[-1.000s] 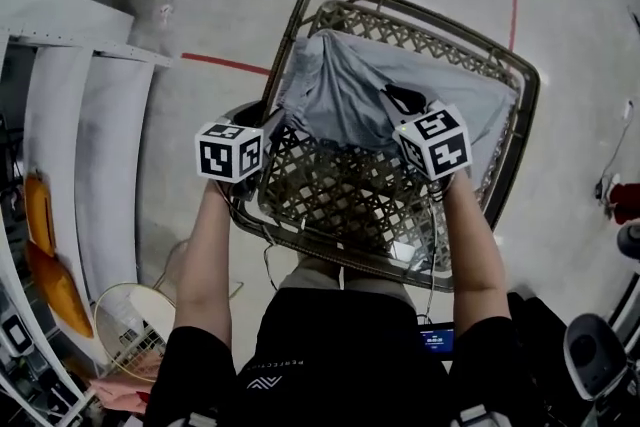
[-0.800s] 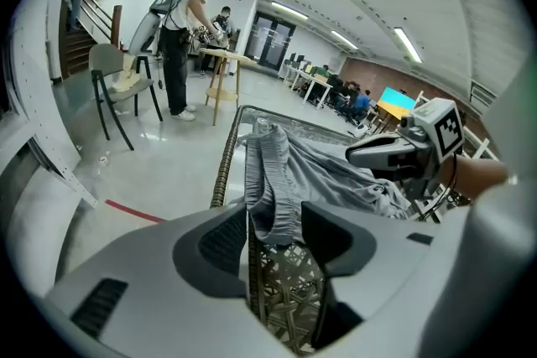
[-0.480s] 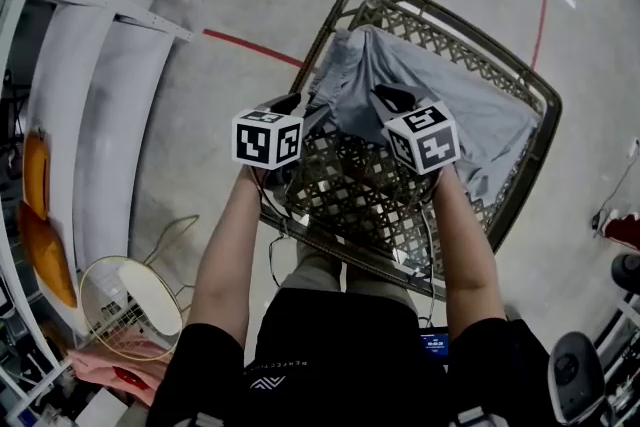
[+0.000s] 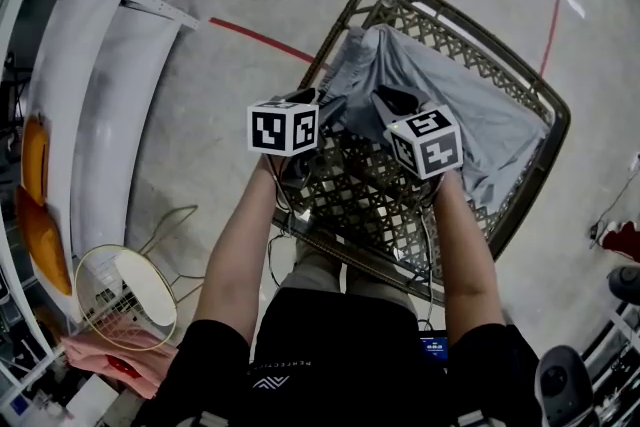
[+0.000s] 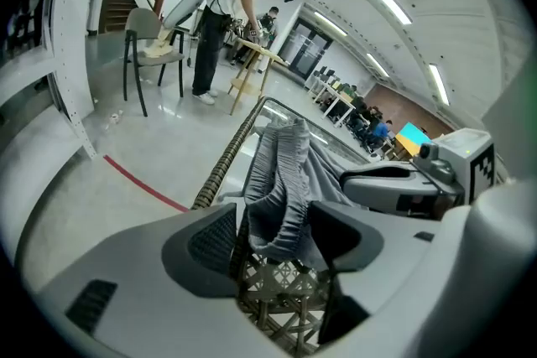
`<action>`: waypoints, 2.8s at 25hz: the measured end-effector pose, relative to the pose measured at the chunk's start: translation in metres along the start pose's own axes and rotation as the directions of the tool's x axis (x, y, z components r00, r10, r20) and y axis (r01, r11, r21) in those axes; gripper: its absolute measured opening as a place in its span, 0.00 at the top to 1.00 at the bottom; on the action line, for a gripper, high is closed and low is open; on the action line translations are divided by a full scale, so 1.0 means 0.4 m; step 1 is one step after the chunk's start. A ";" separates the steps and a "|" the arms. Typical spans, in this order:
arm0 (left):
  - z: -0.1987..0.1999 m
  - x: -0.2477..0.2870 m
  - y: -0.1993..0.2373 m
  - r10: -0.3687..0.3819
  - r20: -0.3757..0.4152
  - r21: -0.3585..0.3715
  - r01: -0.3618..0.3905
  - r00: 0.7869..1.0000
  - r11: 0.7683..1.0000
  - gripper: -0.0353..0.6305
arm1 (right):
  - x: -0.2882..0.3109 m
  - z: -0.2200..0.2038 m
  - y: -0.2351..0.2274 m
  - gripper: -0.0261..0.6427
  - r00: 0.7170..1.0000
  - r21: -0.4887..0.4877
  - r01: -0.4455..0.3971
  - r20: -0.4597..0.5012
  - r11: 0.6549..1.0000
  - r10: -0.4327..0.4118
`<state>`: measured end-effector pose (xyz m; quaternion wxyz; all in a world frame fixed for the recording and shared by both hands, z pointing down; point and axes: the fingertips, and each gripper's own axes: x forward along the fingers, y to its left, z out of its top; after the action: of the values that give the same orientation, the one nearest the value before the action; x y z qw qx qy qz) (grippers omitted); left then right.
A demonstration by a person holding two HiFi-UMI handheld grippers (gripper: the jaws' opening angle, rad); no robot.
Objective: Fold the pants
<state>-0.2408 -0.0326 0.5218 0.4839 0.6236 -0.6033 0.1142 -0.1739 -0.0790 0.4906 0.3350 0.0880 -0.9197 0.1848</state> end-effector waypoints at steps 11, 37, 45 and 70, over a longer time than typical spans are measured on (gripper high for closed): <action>0.003 0.015 0.010 0.040 0.005 0.026 -0.040 0.999 0.999 0.77 | -0.005 0.000 0.000 0.90 1.000 0.023 0.000 0.016 1.000 0.000; 0.079 0.024 -0.233 -0.041 0.041 0.332 0.025 0.998 0.943 0.87 | -0.196 -0.039 -0.118 0.90 0.987 0.211 0.062 0.129 0.975 -0.091; 0.049 -0.015 -0.224 -0.047 0.030 0.341 0.034 0.998 0.940 0.87 | -0.137 0.057 -0.128 0.90 0.996 0.147 0.010 0.085 0.989 -0.022; -0.029 -0.028 -0.180 -0.086 0.024 0.212 0.078 0.996 0.974 0.87 | 0.154 0.118 -0.090 0.65 0.966 -0.123 -0.143 -0.235 0.982 0.111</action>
<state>-0.1764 -0.0310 0.4860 0.4092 0.6975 -0.5696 0.1470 -0.2379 -0.1332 0.5075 0.4307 -0.0167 -0.8897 0.1504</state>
